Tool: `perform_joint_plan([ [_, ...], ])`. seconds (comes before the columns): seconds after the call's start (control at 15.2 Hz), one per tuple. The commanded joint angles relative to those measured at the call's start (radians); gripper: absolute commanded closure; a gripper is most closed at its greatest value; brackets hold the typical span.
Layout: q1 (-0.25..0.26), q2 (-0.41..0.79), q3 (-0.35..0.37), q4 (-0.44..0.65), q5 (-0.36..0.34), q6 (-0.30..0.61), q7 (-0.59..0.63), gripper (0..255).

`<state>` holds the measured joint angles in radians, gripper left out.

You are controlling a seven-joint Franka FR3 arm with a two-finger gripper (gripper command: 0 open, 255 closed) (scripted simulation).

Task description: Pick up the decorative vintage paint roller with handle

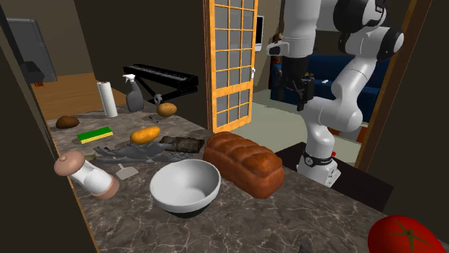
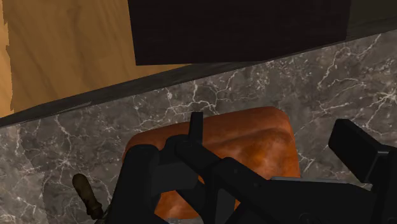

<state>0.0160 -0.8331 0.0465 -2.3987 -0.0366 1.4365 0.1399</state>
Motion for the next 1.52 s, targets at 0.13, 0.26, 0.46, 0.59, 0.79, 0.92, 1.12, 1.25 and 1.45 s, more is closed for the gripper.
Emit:
perform_joint_plan([
  [0.13, -0.023, 0.067, -0.015, 0.013, -0.008, 0.050, 0.016, 0],
  [0.26, -0.046, 0.135, -0.031, 0.031, -0.015, 0.098, 0.032, 0],
  [0.46, -0.077, 0.239, -0.056, 0.067, -0.024, 0.162, 0.055, 0],
  [0.59, -0.096, 0.309, -0.073, 0.095, -0.028, 0.201, 0.070, 0],
  [0.79, -0.123, 0.414, -0.099, 0.146, -0.031, 0.252, 0.091, 0],
  [0.92, -0.140, 0.483, -0.117, 0.184, -0.030, 0.281, 0.103, 0],
  [1.12, -0.164, 0.587, -0.144, 0.247, -0.025, 0.318, 0.120, 0],
  [1.25, -0.180, 0.656, -0.163, 0.293, -0.018, 0.338, 0.129, 0],
  [1.45, -0.204, 0.759, -0.190, 0.369, -0.003, 0.361, 0.141, 0],
])
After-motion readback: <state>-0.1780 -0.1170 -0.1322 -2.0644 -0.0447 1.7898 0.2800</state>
